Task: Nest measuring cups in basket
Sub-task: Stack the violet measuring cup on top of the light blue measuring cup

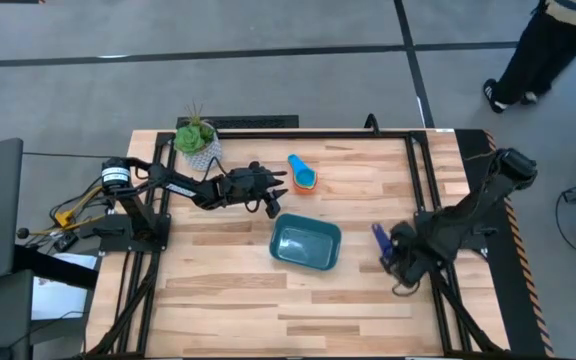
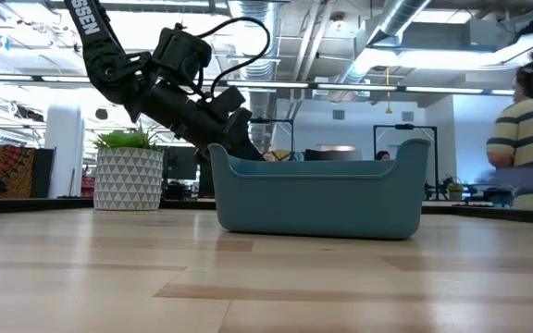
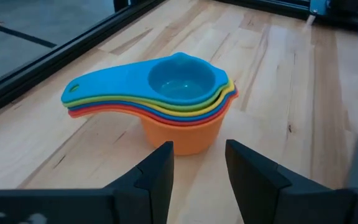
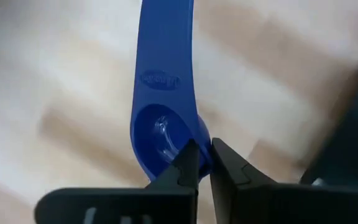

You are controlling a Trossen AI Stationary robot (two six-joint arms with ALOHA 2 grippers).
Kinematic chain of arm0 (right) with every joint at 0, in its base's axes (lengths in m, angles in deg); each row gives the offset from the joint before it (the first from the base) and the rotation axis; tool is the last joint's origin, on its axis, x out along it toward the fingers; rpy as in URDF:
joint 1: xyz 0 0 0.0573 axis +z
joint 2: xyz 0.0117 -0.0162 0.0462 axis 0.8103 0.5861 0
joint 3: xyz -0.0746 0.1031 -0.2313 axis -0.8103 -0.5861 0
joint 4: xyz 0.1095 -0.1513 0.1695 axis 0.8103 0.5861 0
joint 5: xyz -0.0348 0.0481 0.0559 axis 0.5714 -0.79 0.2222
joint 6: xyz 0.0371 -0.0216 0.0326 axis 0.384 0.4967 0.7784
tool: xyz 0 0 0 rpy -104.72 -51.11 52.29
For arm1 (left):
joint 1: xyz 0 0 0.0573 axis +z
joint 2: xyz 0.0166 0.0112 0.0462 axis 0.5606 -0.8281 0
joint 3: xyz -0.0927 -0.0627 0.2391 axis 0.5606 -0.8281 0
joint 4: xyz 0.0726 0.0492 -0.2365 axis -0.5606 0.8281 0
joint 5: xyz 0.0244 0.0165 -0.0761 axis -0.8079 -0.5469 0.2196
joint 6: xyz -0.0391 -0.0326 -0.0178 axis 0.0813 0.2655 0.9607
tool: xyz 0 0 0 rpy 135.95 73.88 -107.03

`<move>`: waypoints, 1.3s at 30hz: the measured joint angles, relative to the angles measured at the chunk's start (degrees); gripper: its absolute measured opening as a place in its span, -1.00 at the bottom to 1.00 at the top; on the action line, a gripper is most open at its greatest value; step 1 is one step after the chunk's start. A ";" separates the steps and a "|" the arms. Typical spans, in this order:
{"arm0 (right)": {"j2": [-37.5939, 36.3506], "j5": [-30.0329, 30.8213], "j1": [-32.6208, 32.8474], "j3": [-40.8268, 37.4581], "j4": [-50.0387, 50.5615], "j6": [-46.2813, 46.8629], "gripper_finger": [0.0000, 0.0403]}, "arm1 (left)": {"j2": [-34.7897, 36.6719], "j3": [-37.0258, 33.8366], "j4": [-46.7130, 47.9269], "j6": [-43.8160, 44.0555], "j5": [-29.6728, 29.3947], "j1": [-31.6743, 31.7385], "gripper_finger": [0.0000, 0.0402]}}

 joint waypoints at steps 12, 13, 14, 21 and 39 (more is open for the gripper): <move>-9.89 7.63 -36.99 0.00 -12.97 -38.06 -0.81 | 0.00 0.00 -0.02 -2.43 -1.27 0.00 -0.33; -9.94 7.00 -40.24 0.00 -16.48 -42.35 -0.80 | 0.00 0.00 0.06 -2.88 -1.29 0.00 -0.33; -9.94 5.93 -43.40 0.00 -19.95 -46.25 -0.80 | 0.00 0.00 0.09 -3.03 -1.29 0.00 -0.33; -7.32 -7.87 -60.55 0.10 -41.25 -63.56 -0.88 | 0.00 0.00 2.08 -4.52 -1.98 0.00 -0.33; 16.13 -22.10 -71.67 19.85 -44.92 -77.64 -0.83 | -0.02 0.00 8.49 -4.44 -4.54 0.01 -0.33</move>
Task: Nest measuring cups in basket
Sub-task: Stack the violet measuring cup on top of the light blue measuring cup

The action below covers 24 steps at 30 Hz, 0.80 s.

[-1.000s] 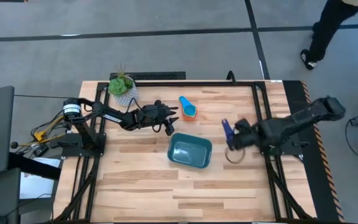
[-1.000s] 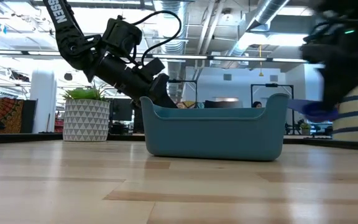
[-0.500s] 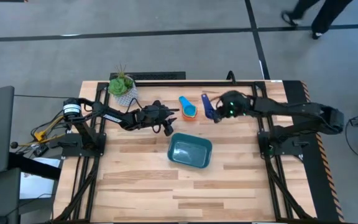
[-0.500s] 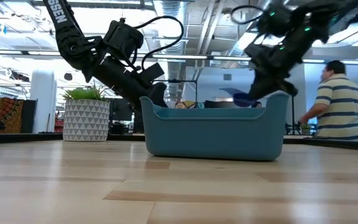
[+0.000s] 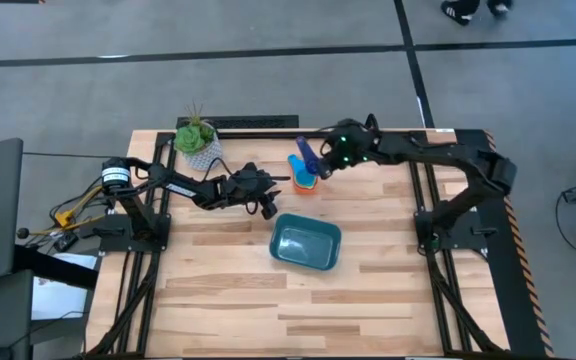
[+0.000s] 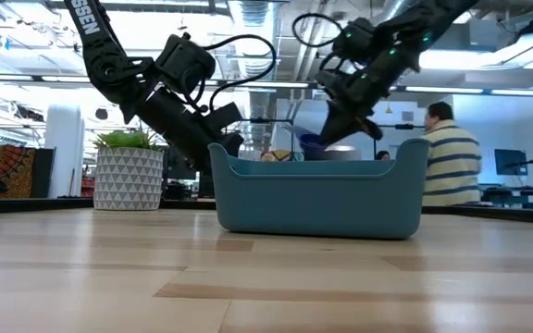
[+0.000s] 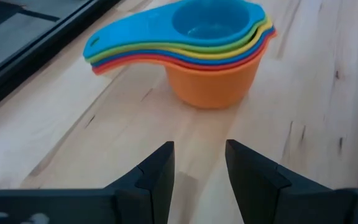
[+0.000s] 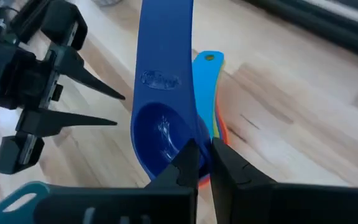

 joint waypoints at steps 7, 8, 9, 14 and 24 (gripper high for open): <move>8.21 -5.72 -0.81 4.83 0.08 -1.48 -0.83 | 0.00 0.00 1.15 1.27 -1.80 -0.21 -0.33; 8.97 -6.20 -0.81 5.09 0.15 -1.60 -0.83 | 0.00 0.00 1.30 1.31 -1.91 -0.33 -0.33; 9.62 -6.59 -0.81 5.39 0.54 -1.67 -0.83 | 0.00 0.00 1.41 1.32 -2.04 -0.33 -0.33; 12.08 -7.31 -0.96 6.09 0.26 -1.74 -0.74 | 0.00 0.00 2.07 1.25 -3.06 -0.54 -0.33; 12.34 -7.32 -1.09 6.14 0.26 -3.14 -0.45 | 0.00 0.00 1.89 1.01 -3.15 -0.57 -0.33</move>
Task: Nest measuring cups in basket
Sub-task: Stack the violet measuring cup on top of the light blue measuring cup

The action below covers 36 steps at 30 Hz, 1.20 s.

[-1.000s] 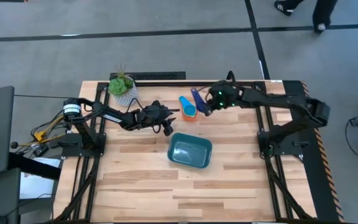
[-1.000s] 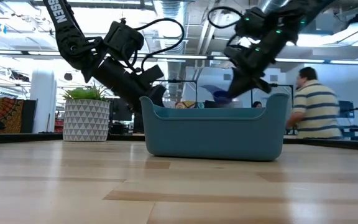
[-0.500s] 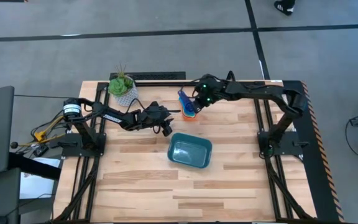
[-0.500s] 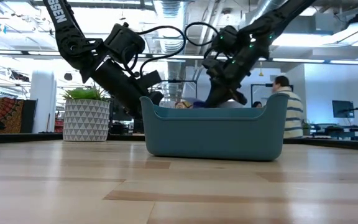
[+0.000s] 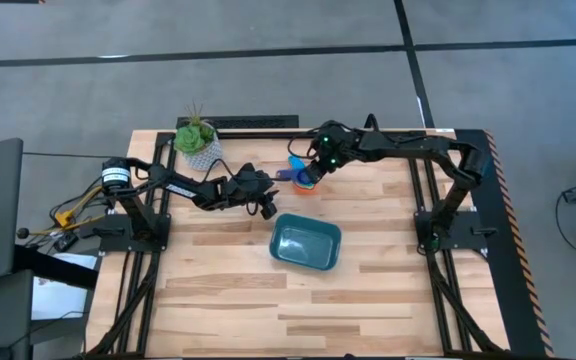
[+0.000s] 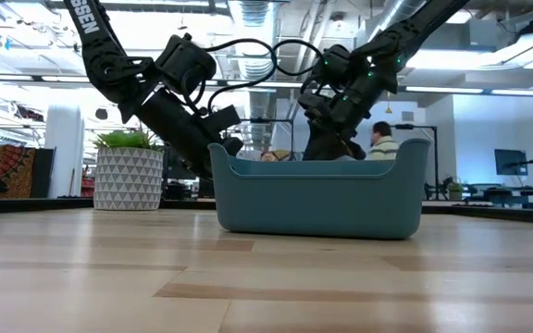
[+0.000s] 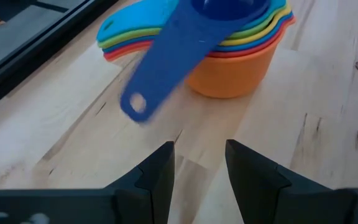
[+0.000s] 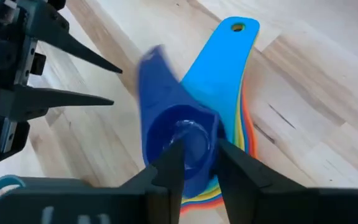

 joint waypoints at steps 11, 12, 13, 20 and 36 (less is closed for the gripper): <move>0.00 0.36 0.04 0.00 -0.04 -0.15 -0.15 | 0.00 0.00 -1.38 -0.39 0.00 0.00 -0.33; 0.00 0.36 0.21 0.00 -0.04 -0.13 -0.14 | 0.00 -0.02 -2.18 -1.32 -0.04 0.06 -0.33; 0.00 0.38 0.42 0.00 -0.04 -0.13 -0.14 | 0.00 -0.02 -3.17 -2.56 -0.45 0.22 -0.33; -0.61 1.48 2.38 0.03 -0.52 -0.09 -0.23 | 0.00 -0.01 -10.97 -8.48 -1.85 3.95 -0.33; -13.43 21.36 7.89 0.05 15.32 -6.14 -0.38 | 6.01 0.76 0.55 -9.65 2.07 5.69 -0.33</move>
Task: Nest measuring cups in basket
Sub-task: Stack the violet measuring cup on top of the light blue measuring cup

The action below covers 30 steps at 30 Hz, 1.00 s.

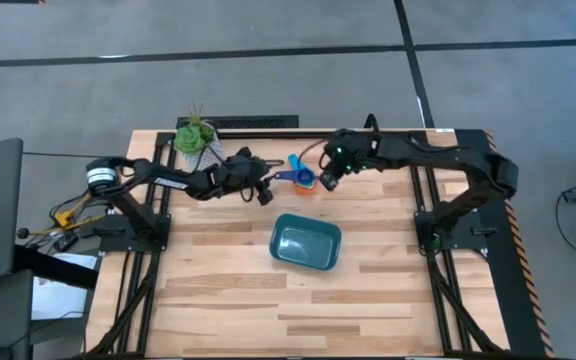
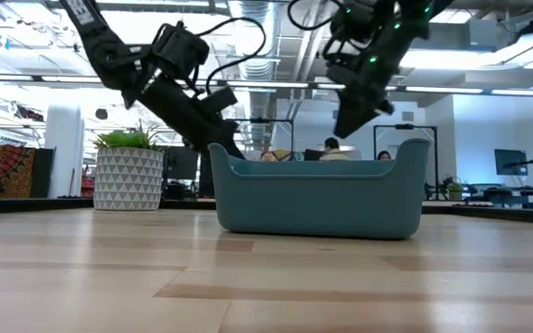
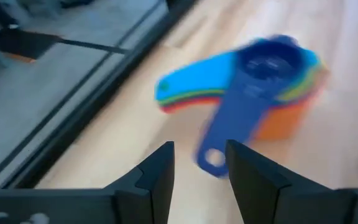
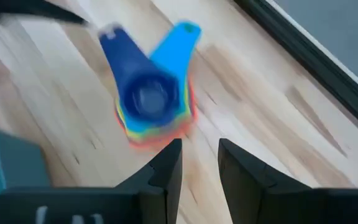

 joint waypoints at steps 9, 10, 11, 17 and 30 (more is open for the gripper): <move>-9.14 3.37 10.62 -11.10 -2.65 8.30 -0.40 | -1.46 0.00 10.17 -4.78 16.51 -2.30 -0.33; -10.04 4.04 11.97 -12.40 -4.04 9.82 -0.41 | -2.65 0.00 9.60 -5.97 16.20 -2.25 -0.33; -10.99 5.11 13.43 -13.52 -4.43 11.39 -0.42 | -3.69 0.00 8.48 -7.02 15.40 -2.06 -0.33; -13.21 11.54 21.40 -17.09 -4.85 20.44 -0.45 | -8.08 0.96 1.37 -9.49 15.21 0.86 -0.33; -13.22 18.27 28.68 -17.12 -5.04 26.92 -0.46 | -9.68 10.28 1.23 -13.59 15.99 7.96 -0.33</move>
